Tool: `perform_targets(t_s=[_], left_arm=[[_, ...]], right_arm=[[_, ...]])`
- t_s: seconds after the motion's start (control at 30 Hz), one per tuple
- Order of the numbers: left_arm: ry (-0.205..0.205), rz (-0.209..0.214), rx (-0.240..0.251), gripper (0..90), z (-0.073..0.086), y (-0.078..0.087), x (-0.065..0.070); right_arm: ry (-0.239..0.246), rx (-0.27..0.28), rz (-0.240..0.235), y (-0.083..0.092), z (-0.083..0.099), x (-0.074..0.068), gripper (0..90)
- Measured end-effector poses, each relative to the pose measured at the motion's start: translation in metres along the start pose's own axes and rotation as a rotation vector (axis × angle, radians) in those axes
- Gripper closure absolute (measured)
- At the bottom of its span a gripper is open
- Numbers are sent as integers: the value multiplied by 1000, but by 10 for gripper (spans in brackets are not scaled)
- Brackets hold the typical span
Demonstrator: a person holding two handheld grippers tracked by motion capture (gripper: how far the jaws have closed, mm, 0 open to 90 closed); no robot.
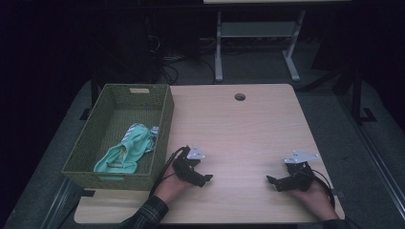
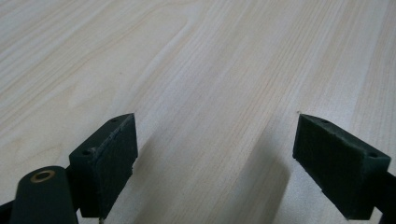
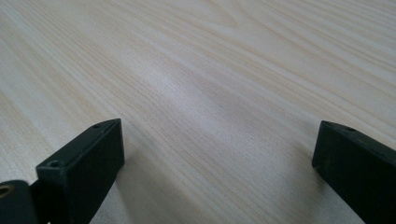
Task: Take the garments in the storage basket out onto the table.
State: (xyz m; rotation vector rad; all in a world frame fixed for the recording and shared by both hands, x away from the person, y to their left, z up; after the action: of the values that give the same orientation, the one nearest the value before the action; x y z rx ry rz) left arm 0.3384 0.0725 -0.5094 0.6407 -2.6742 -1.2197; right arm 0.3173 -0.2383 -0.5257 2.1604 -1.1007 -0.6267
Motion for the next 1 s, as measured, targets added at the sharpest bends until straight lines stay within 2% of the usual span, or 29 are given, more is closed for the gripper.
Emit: perform_targets(t_s=[0.17, 0.9, 1.0], left_arm=[[4, 6, -7, 133, -1, 0, 0], [-1, 0, 16, 133, -11, 10, -5], [-11, -4, 18, 134, -12, 13, -6]], right_arm=[[0, 0, 0, 0, 0, 0, 18], [0, 1, 0, 0, 0, 0, 18], [0, 1, 0, 0, 0, 0, 18]])
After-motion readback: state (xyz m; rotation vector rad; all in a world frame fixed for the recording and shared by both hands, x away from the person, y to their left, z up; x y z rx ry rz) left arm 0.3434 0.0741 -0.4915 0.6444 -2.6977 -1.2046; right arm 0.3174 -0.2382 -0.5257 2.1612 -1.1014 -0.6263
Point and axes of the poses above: each handheld gripper's, and its own axes: y roughly backward along the jaws, z roughly out of its underside, x roughly to its right, the point moved 6 cm from there along -y, roughly forward along the jaws, and after that the axes turned 7 degrees about -y, right-handed, at the moved point
